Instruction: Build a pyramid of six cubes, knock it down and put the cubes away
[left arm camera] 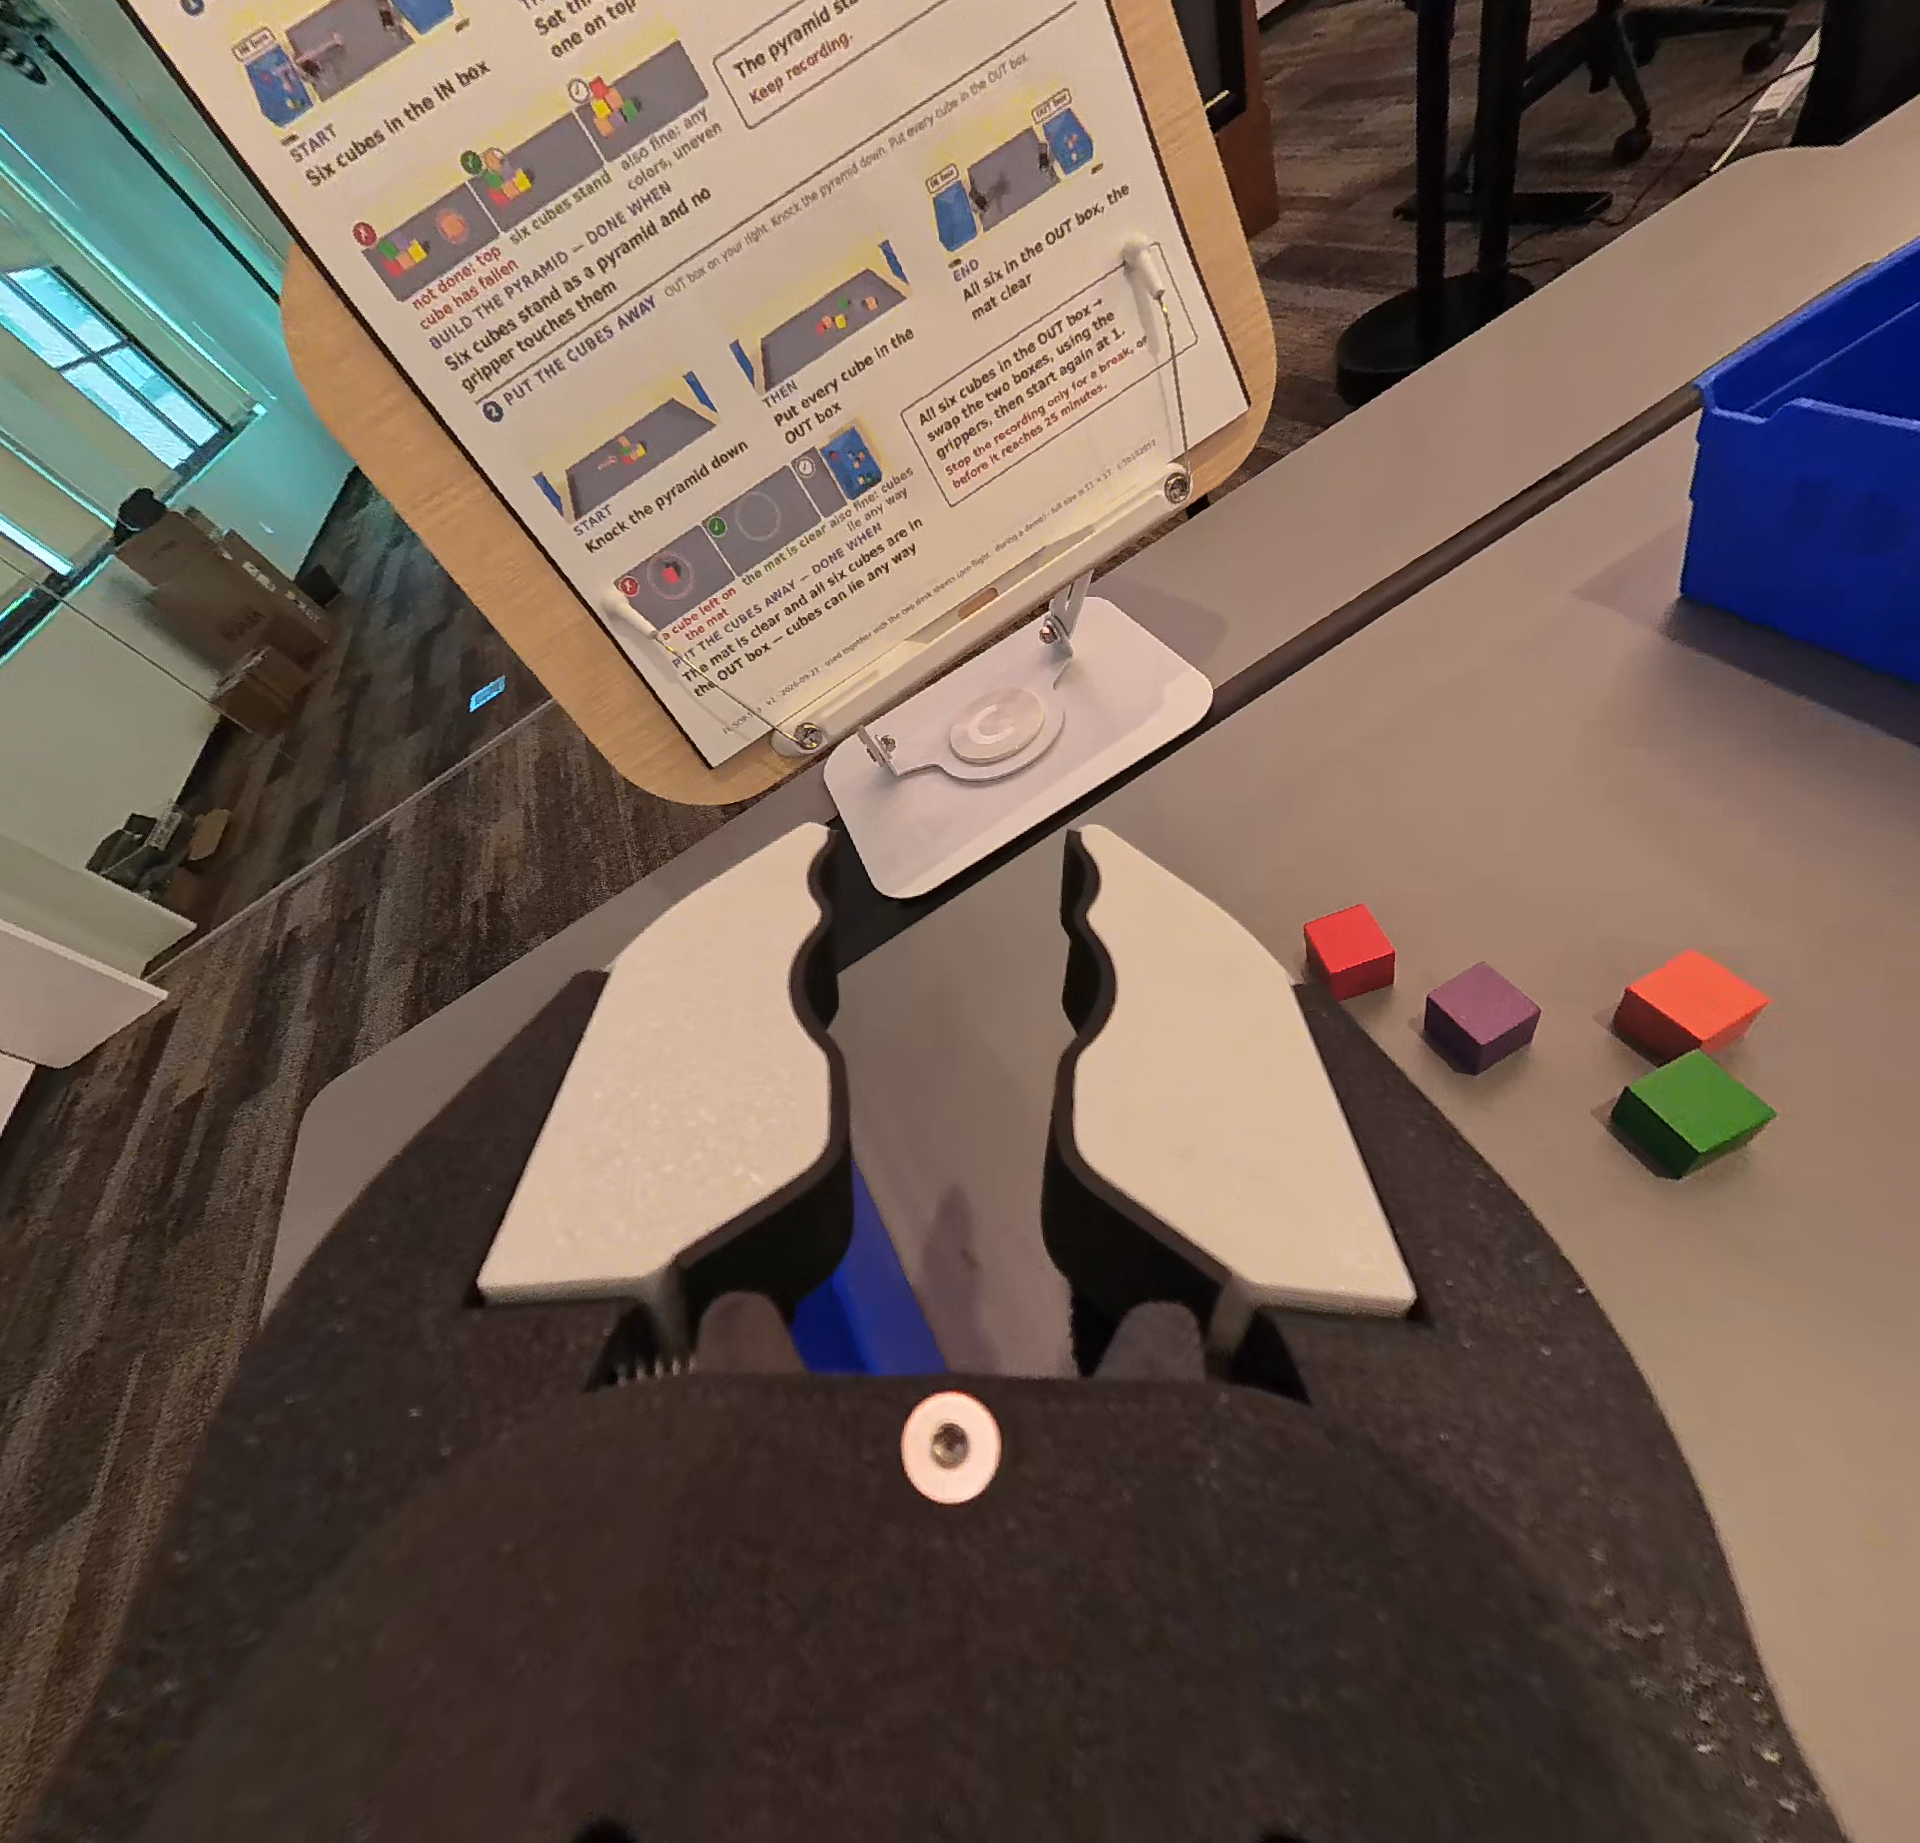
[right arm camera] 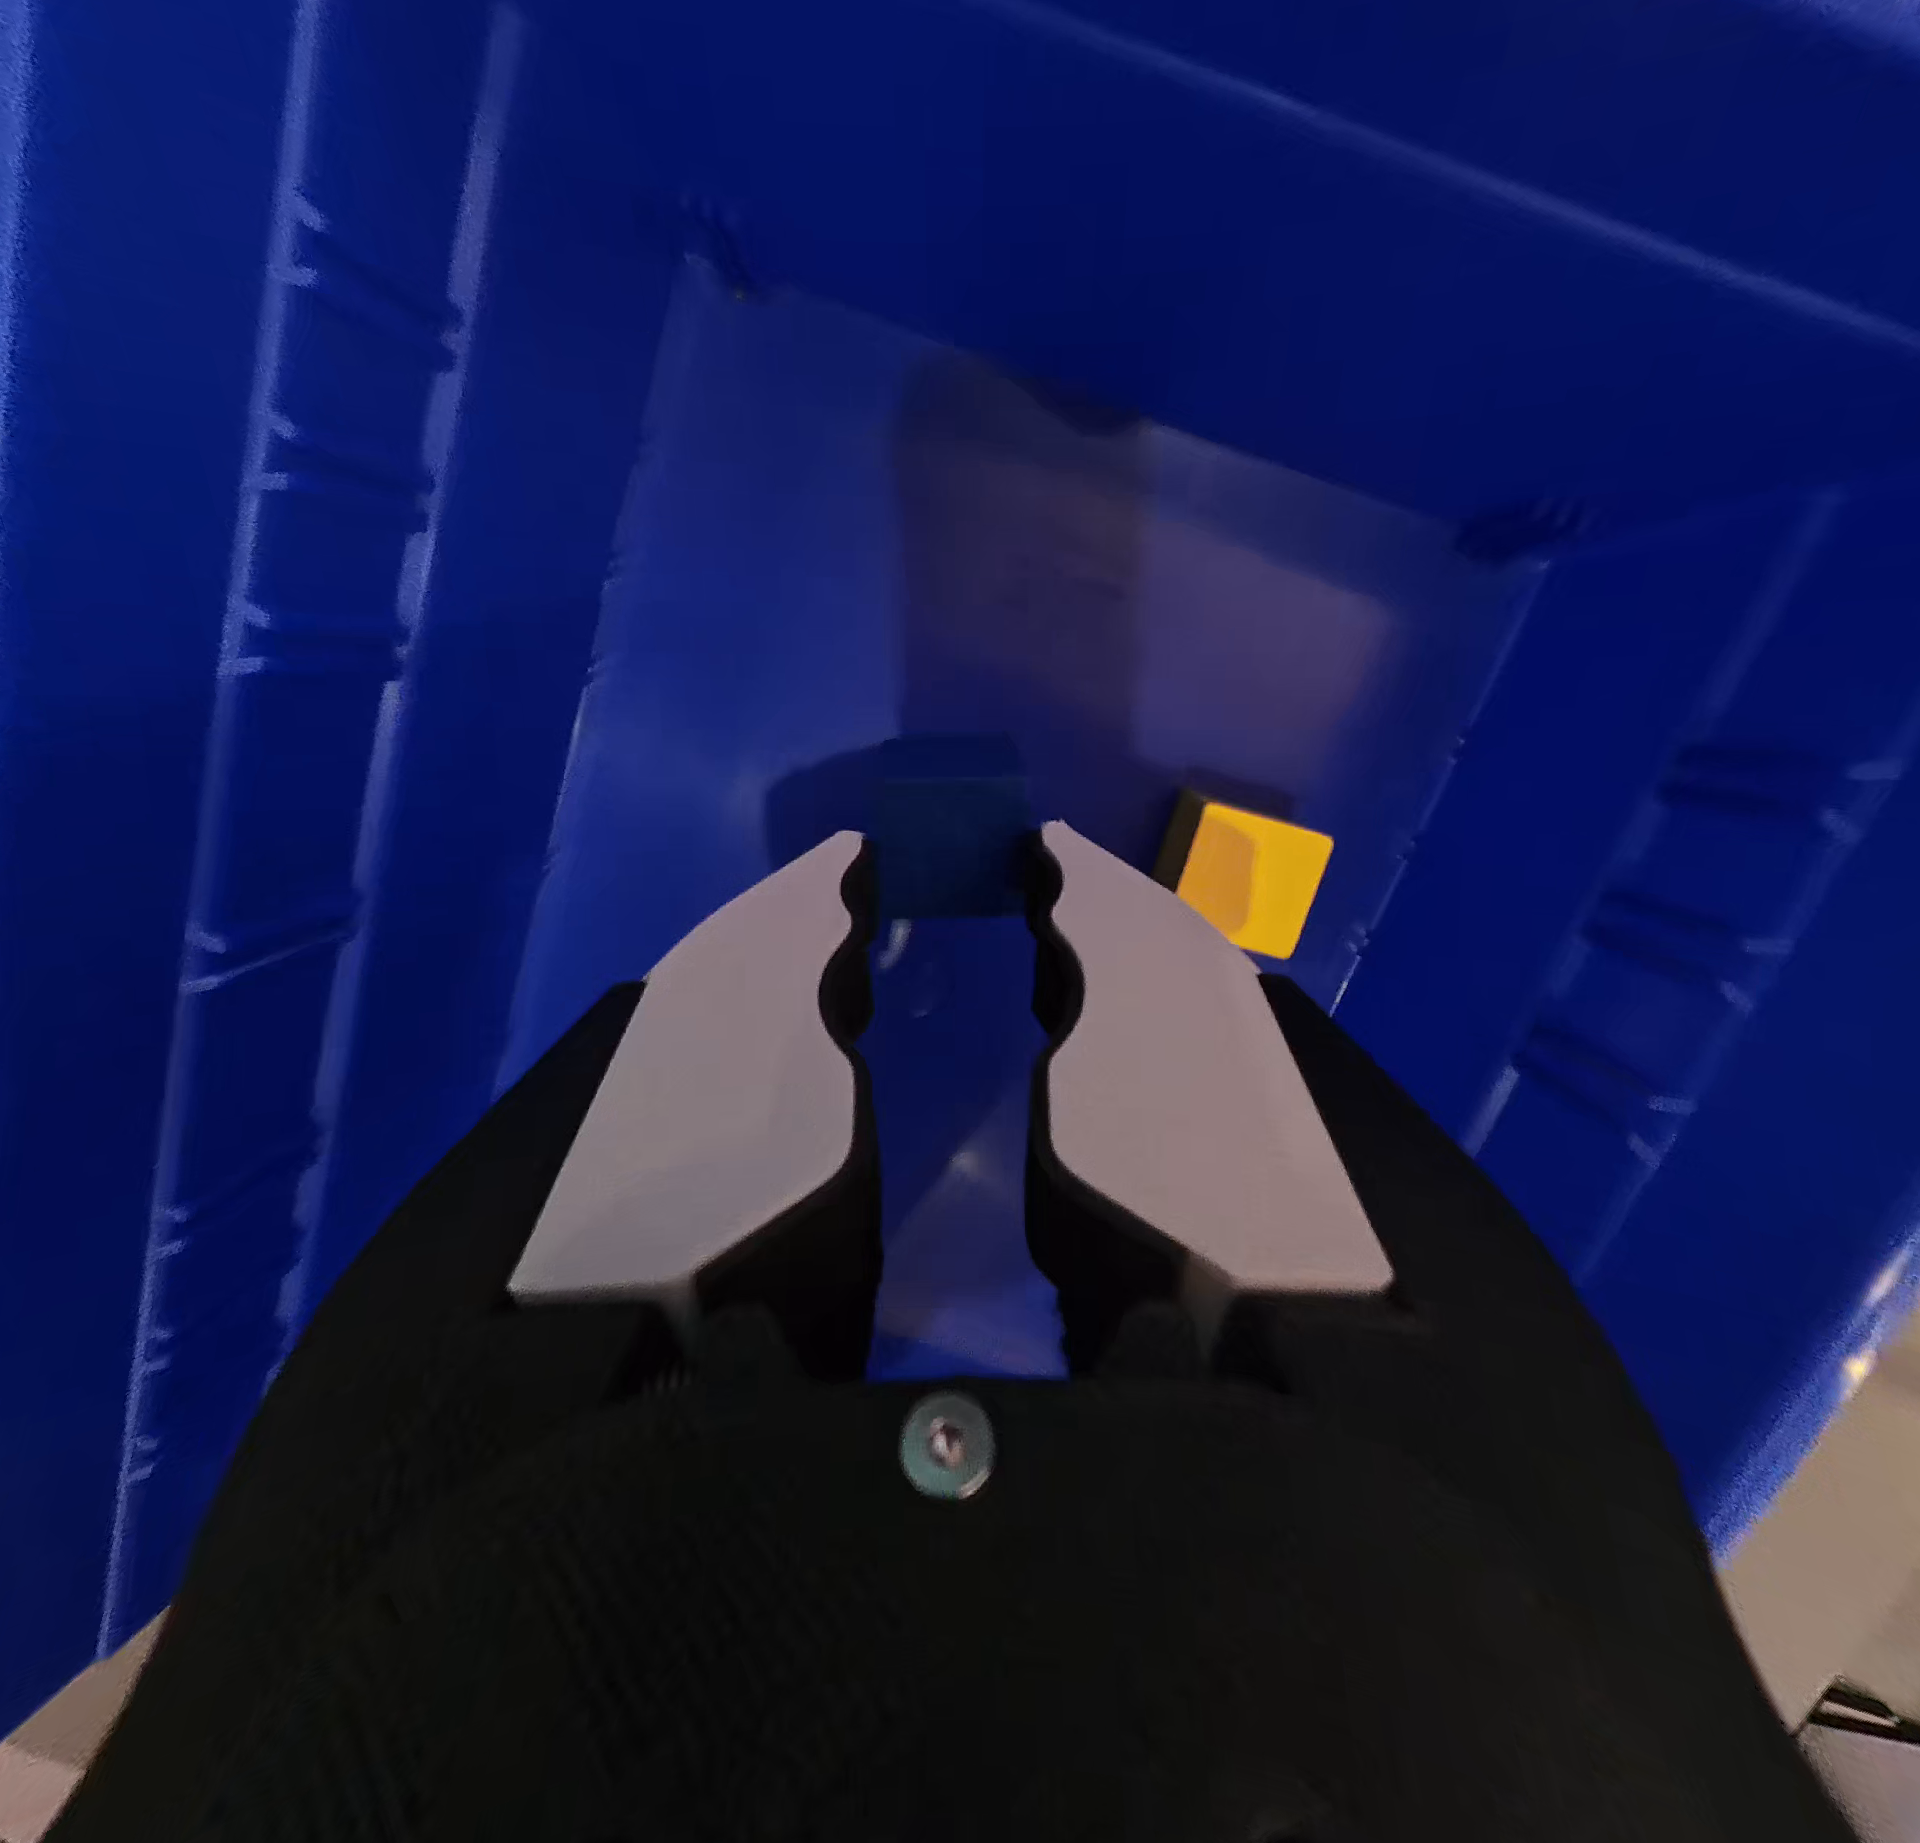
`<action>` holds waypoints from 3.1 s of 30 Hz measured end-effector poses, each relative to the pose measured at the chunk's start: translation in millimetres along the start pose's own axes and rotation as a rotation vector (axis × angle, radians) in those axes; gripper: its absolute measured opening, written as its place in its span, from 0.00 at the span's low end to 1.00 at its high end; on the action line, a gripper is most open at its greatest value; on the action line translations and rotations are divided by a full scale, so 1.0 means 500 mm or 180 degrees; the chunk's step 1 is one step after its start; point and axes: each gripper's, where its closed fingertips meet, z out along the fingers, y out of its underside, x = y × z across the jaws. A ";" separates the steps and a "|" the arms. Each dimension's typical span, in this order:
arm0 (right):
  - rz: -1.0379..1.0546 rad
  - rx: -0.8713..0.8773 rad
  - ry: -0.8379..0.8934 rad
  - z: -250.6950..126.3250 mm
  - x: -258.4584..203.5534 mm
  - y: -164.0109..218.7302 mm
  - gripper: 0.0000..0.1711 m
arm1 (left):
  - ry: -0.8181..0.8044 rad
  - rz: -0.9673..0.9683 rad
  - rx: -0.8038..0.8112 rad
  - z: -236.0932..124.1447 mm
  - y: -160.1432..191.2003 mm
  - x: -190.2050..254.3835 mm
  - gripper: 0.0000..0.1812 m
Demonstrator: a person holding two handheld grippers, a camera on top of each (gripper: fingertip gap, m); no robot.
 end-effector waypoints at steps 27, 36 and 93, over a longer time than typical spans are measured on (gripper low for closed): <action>-0.3770 0.0407 -0.0751 0.020 -0.539 -0.035 0.22 | -0.0113 0.0112 -0.0044 -0.007 0.004 -0.018 0.22; -0.3895 0.0012 -0.0419 0.085 -0.530 -0.018 0.23 | -0.0079 0.0167 -0.0107 -0.002 0.010 -0.010 0.22; -0.4163 0.0342 -0.1105 0.032 -0.638 0.011 0.25 | -0.0113 0.0330 -0.0338 -0.001 0.034 -0.016 0.22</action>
